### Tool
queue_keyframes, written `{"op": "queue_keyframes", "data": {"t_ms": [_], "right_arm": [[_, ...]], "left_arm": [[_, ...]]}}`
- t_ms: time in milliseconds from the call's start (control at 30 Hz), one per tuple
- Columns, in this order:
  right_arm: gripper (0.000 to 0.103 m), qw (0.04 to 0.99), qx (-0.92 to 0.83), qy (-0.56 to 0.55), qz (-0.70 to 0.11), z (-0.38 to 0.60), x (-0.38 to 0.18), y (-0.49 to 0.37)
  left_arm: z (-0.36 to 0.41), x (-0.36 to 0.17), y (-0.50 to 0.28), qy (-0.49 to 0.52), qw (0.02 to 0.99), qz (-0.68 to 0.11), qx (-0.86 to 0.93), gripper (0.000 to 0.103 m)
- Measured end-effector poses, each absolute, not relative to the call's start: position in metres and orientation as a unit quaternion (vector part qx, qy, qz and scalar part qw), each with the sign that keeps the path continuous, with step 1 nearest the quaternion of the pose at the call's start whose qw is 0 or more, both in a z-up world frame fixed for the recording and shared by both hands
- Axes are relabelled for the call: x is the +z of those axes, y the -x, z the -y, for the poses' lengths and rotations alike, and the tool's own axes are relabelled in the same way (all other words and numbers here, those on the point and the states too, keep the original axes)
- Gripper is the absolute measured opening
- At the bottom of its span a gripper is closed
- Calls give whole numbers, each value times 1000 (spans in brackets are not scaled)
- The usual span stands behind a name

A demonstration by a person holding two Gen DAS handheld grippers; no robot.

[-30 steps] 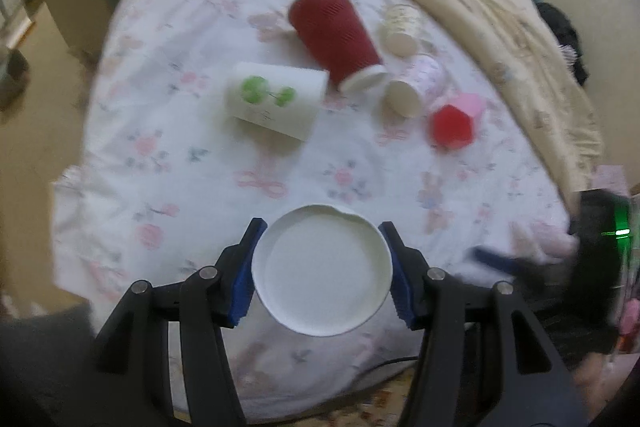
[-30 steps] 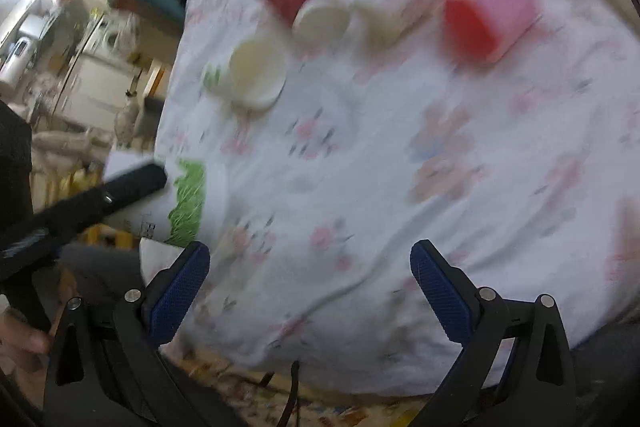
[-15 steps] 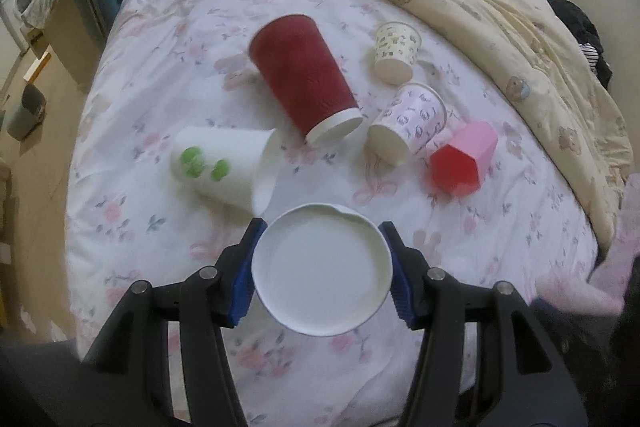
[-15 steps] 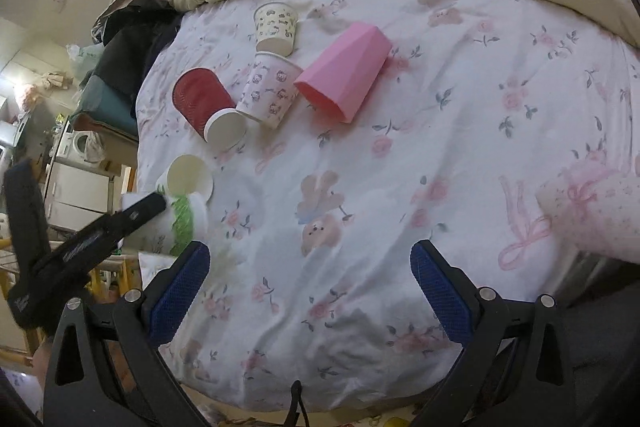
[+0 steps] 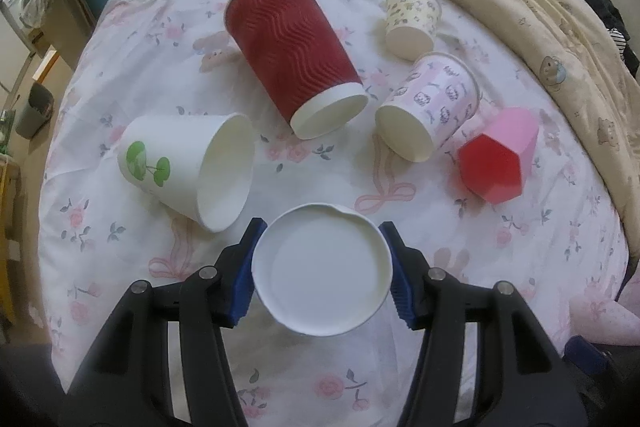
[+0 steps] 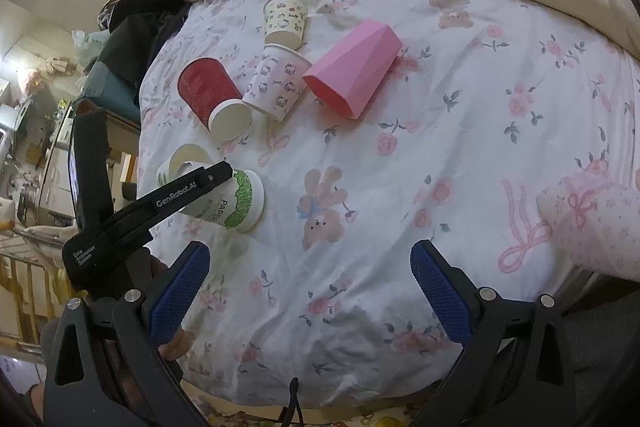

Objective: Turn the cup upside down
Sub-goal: 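Lower the cup rim-down onto the bed and open the left gripper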

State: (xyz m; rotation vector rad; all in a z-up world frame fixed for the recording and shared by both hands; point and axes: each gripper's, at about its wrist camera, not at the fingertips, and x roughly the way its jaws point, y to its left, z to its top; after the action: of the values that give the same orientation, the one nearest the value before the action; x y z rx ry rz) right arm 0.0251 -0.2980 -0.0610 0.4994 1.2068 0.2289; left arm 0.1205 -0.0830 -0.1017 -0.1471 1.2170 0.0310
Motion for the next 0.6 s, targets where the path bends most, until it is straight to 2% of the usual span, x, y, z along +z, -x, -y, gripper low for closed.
{"op": "queue_keyframes", "data": {"t_ms": [367,433,500,600], "right_arm": [[102,785,118,-235,-561,293,-59,-25],[102,787,116,-232,-560,293,-59,-25],[102,789,115,-229,-559,293,-58,-25],[102,789,115,-228,-559,293,-58,-25]], "left_arm": [[87,-103,-118,57,820,-569,4,55],[89,-103,-118,46,819,-571,3,68],[89,-100,-116,42,823,-567,5,73],[90,-96,-114,35,828,-560,9,75]]}}
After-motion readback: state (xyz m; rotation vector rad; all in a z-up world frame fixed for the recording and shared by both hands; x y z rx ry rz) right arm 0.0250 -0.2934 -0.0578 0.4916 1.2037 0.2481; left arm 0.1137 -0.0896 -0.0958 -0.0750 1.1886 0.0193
